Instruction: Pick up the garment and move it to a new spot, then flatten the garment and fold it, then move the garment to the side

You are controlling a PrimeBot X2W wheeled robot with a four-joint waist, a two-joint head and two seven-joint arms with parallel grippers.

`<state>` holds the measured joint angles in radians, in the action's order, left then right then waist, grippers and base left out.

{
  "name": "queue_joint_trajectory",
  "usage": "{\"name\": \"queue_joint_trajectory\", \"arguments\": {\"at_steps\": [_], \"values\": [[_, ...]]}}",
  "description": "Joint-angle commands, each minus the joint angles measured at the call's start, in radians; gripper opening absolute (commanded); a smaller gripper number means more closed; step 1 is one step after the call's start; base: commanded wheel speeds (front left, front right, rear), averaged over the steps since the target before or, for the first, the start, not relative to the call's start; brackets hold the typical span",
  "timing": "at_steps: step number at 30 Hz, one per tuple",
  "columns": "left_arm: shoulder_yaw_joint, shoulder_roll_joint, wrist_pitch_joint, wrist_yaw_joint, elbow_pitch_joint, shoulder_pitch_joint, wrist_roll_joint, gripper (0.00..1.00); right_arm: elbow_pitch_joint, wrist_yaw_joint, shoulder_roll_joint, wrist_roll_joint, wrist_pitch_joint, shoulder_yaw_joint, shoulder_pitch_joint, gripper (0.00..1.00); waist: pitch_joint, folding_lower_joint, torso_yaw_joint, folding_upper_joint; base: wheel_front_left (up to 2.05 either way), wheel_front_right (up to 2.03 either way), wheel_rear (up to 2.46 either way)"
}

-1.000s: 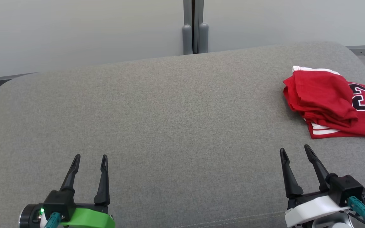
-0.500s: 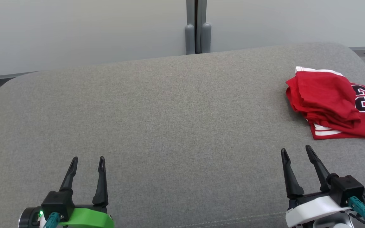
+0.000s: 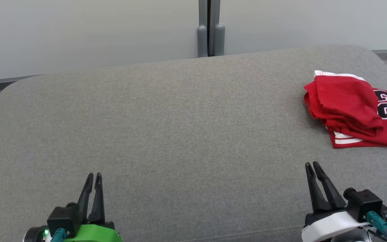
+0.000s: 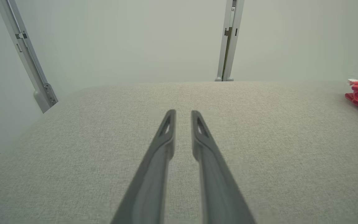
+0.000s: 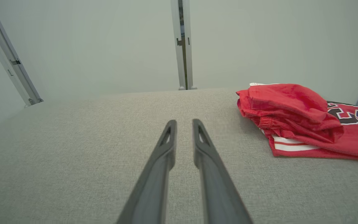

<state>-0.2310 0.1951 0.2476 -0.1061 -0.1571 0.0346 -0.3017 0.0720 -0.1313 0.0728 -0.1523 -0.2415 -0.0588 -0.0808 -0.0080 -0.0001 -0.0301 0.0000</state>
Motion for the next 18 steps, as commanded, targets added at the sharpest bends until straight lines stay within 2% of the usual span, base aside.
{"name": "queue_joint_trajectory", "arguments": {"at_steps": [1,18], "values": [[0.011,-0.001,-0.005,0.006,0.002,-0.013,-0.032,0.00,-0.001,0.000,0.000,-0.035,0.009,0.006,0.014,0.00,0.000,0.0001,0.000,0.0000,0.00,0.00,0.00],[0.066,-0.031,-0.052,0.056,-0.070,-0.100,-0.304,0.00,0.109,0.000,0.003,-0.332,0.105,0.059,0.128,0.00,0.004,0.0001,0.004,0.0000,0.00,0.00,0.00]]}}
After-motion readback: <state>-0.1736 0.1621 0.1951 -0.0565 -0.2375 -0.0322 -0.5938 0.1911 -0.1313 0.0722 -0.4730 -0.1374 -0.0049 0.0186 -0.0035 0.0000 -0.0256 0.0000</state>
